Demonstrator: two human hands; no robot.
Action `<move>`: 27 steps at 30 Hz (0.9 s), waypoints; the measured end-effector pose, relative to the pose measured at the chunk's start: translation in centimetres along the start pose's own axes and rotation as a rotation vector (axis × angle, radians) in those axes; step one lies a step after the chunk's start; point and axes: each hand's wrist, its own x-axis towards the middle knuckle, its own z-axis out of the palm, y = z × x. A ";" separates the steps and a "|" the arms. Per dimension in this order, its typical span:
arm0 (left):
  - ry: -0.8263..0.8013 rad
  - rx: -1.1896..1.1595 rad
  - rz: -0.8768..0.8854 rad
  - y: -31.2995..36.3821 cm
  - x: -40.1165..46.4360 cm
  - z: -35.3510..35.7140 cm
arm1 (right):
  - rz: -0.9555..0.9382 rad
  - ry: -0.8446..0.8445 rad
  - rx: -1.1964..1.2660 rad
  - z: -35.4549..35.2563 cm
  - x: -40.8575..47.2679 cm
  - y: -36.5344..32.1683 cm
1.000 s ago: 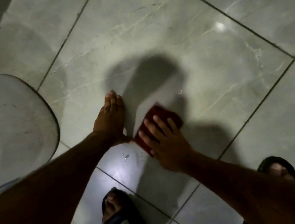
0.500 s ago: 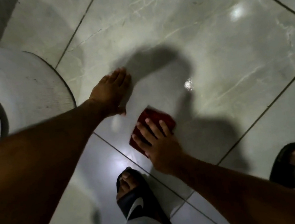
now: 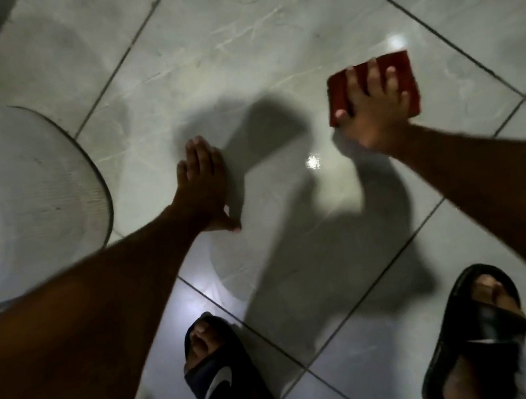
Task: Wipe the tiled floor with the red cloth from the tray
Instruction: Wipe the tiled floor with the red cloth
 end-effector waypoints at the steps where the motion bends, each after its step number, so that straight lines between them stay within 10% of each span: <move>1: -0.010 -0.027 -0.022 0.6 0.2 0.0 | 0.052 0.015 0.036 0.5 -0.7 -2.1; 10: -0.018 -0.043 -0.038 0.8 0.3 0.0 | -1.241 -0.262 -0.460 5.3 -13.5 3.8; 12: -0.016 -0.074 -0.042 0.6 0.5 0.1 | -1.188 -0.161 -0.472 3.4 -8.7 6.2; 19: -0.024 -0.114 -0.038 0.1 0.5 0.5 | 0.019 -0.072 0.070 -0.8 0.5 -2.3; 21: -0.013 -0.113 -0.035 0.0 0.5 0.6 | -0.053 -0.008 0.033 2.2 -4.2 -4.7; 27: -0.015 -0.158 -0.043 -0.6 0.2 0.8 | -1.086 -0.282 -0.448 5.0 -15.8 3.6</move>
